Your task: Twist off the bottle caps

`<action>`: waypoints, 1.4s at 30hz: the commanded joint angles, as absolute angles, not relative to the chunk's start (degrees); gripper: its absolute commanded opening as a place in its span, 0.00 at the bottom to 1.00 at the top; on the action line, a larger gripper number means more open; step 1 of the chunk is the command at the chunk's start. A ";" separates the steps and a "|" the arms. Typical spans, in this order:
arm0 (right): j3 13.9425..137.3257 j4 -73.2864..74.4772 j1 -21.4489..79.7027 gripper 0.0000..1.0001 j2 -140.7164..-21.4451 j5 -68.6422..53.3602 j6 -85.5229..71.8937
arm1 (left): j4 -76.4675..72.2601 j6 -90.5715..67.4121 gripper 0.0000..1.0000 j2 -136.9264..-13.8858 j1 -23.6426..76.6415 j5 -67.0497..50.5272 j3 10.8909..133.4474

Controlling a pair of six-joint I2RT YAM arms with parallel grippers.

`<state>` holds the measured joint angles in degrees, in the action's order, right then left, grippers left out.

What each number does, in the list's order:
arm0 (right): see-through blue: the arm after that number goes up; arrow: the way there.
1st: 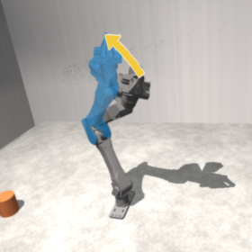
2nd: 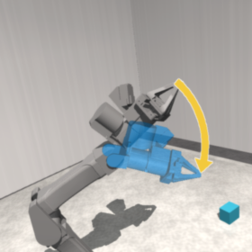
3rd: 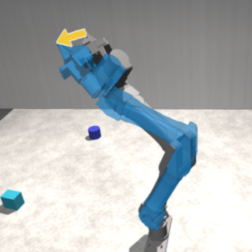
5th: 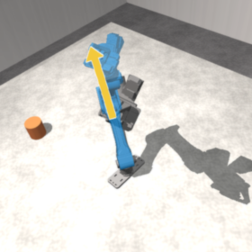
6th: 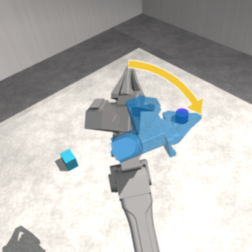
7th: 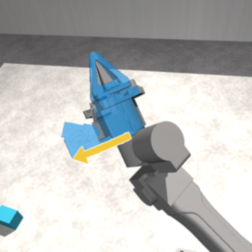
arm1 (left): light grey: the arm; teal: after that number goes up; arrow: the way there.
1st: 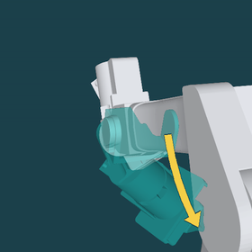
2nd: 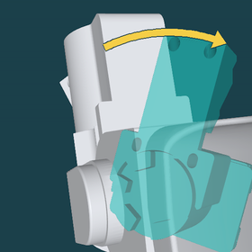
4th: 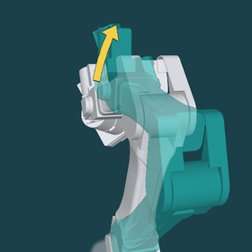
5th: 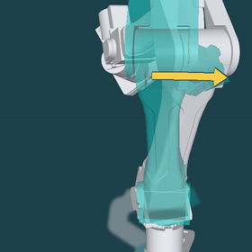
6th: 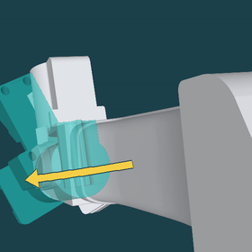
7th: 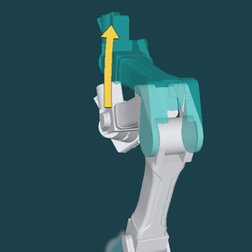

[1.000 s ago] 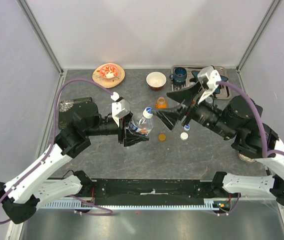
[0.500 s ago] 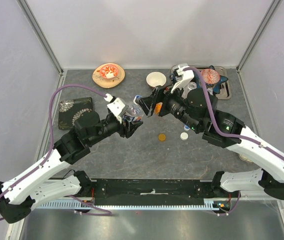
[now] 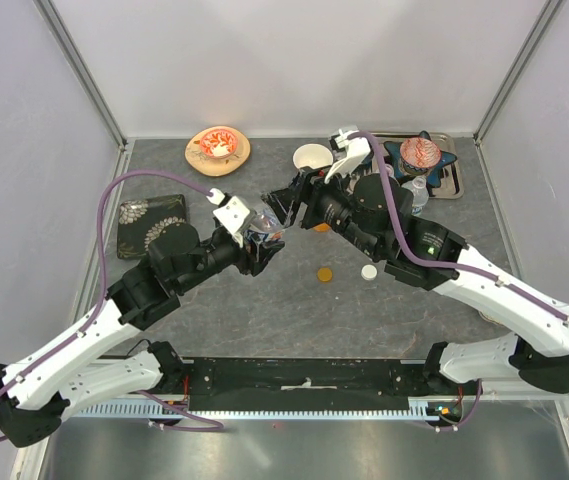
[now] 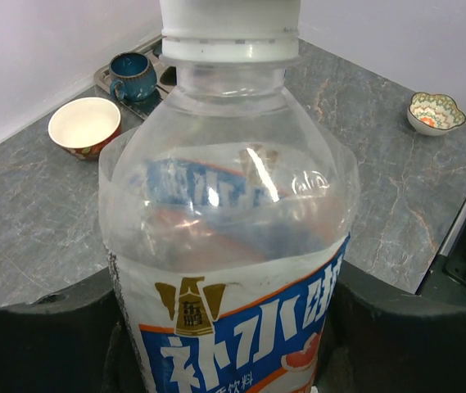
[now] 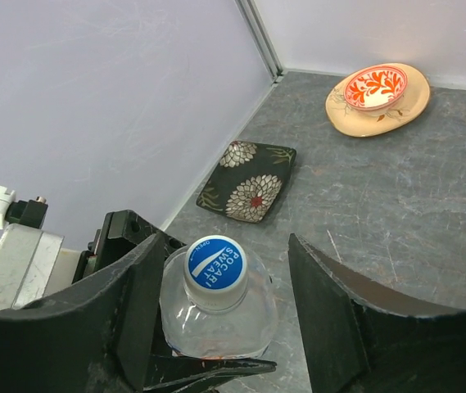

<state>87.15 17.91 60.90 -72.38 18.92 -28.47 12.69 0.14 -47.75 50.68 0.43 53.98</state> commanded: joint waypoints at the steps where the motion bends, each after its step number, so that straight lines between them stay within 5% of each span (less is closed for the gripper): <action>1: 86.84 15.56 61.00 0.66 -72.86 18.37 -28.83 | 9.41 2.81 0.45 -46.58 51.15 1.32 53.61; 19: 85.43 15.56 61.00 0.49 -73.21 17.40 -29.18 | 9.49 2.81 0.46 -46.41 51.07 1.41 53.44; 22: 84.99 15.56 61.08 0.39 -73.21 16.53 -29.44 | 9.41 2.72 0.45 -46.41 51.15 1.49 53.44; 26: 84.29 15.64 61.00 0.00 -73.21 14.77 -29.71 | 9.40 2.64 0.45 -46.32 51.15 1.41 53.61; 30: 84.46 16.69 61.00 0.00 -72.78 11.69 -28.22 | 9.32 2.72 0.45 -45.36 51.15 0.27 53.88; 34: 85.86 18.62 60.65 0.00 -72.07 1.98 -22.53 | 9.23 2.29 0.46 -43.69 51.06 -8.06 54.84; 42: 86.40 25.13 59.33 0.00 -67.33 -22.30 -9.15 | 14.15 -2.37 0.47 -46.66 50.10 -45.58 62.31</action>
<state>86.46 19.46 59.24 -68.90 -4.01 -19.05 16.93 -0.10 -44.73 49.60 -18.09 55.88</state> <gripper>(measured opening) 0.311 0.634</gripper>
